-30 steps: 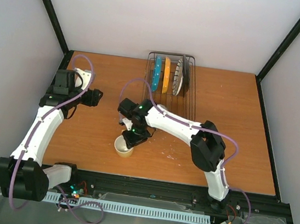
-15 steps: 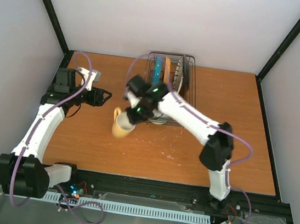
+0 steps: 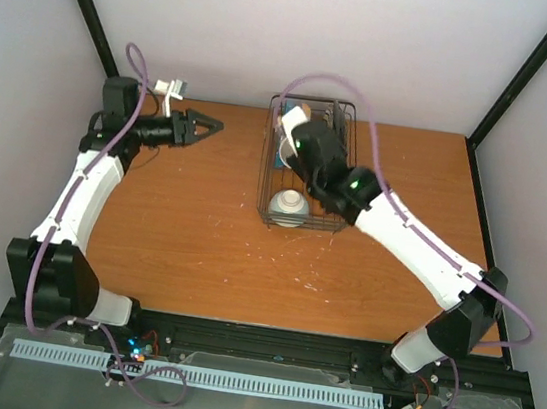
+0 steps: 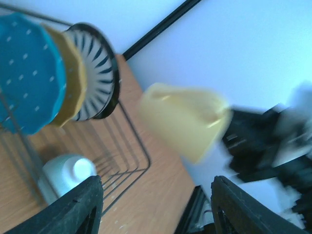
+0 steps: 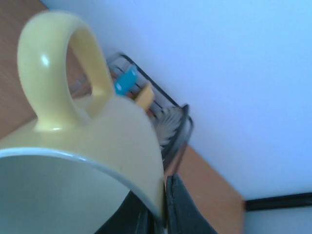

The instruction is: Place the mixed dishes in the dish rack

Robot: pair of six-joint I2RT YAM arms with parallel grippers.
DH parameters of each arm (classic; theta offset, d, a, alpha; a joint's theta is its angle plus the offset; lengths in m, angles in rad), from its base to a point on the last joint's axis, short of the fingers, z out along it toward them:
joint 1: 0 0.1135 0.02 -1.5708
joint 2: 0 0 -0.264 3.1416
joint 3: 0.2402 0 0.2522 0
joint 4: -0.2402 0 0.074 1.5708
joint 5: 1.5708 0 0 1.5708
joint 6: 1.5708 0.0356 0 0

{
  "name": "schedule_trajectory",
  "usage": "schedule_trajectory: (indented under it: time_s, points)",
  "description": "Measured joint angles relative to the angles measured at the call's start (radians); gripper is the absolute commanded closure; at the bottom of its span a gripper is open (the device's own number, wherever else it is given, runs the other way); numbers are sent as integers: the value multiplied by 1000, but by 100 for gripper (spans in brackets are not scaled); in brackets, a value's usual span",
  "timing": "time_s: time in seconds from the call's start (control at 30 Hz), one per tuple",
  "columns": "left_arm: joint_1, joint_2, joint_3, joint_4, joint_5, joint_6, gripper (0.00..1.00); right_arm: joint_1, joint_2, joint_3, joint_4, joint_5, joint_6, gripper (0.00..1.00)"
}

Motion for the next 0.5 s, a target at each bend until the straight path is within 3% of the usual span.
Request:
schedule_trajectory:
  time_s: [0.13, 0.2, 0.33, 0.5]
  points:
    - [-2, 97, 191, 3, 40, -116, 38, 3, -80, -441, 562, 140, -446, 97]
    - [-3, 167, 334, -84, 47, -130, 37, -9, -85, -600, 806, 146, -647, 97]
    - [-21, 350, 642, -291, 46, -93, 37, -27, -85, -733, 1152, 102, -907, 97]
    - [-90, 510, 754, -528, -7, -23, 39, -32, -135, -800, 1455, -30, -1074, 97]
